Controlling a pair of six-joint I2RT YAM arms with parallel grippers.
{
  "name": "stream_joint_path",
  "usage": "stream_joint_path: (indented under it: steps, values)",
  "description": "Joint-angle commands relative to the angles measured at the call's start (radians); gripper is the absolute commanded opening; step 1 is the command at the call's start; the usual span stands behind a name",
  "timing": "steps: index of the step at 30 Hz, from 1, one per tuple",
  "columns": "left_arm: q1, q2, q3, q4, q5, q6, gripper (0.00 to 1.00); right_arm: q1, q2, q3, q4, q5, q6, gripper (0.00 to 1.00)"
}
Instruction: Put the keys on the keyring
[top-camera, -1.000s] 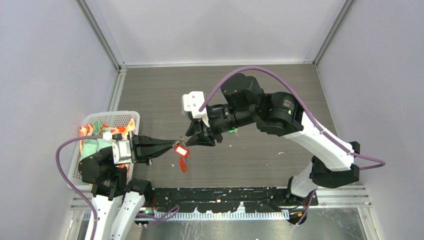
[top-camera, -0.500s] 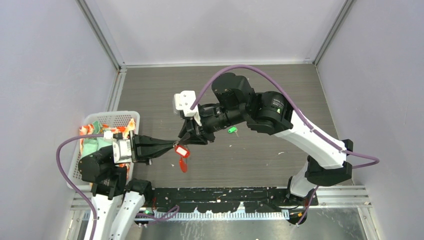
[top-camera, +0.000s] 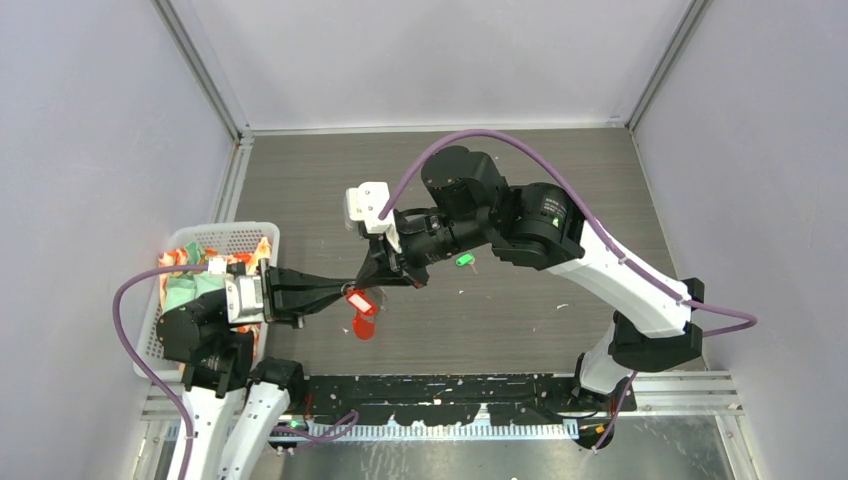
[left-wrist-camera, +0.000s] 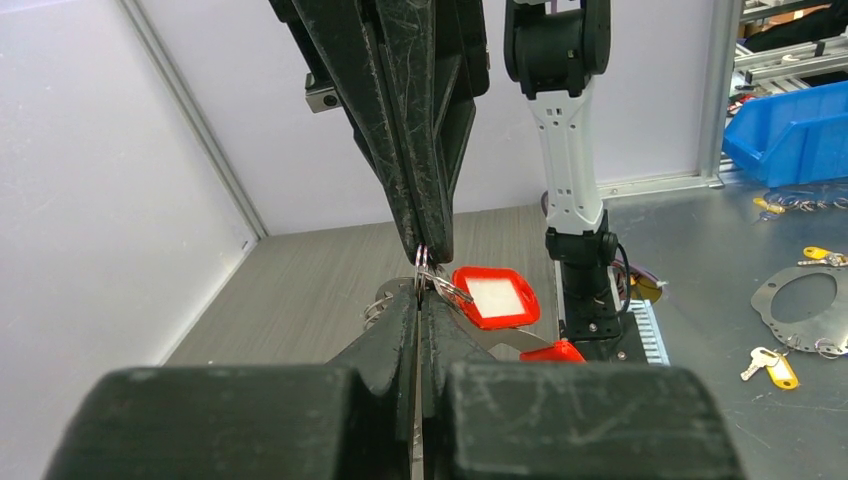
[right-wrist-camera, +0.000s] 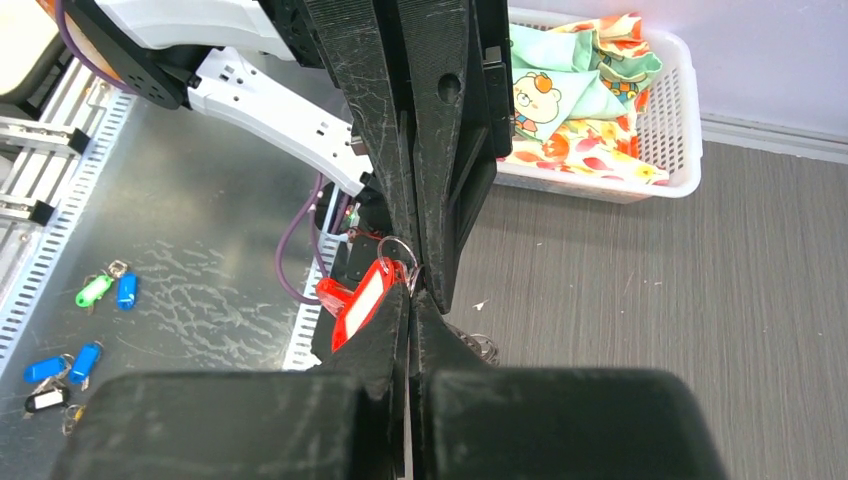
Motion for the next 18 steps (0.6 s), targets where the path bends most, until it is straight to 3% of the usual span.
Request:
stream_joint_path:
  steps: [1,5,7,9,18]
  values:
    - [-0.005,0.008,0.04,0.016,-0.006,-0.007,0.0,-0.009,0.011,0.046,0.03,0.001,0.041,0.01]
    - [-0.005,0.001,0.036,-0.04,-0.009,0.041,0.01,-0.018,0.01,0.046,0.005,0.049,0.063,0.01]
    - [-0.005,-0.011,0.035,-0.104,-0.013,0.087,0.2,-0.028,0.002,0.036,-0.011,0.068,0.079,0.01]
    - [-0.006,-0.028,0.036,-0.192,-0.019,0.148,0.31,-0.038,-0.019,0.009,-0.017,0.08,0.101,0.01]
    - [-0.005,-0.11,0.05,-0.64,-0.062,0.471,0.46,-0.048,-0.093,-0.11,-0.044,0.104,0.164,0.01]
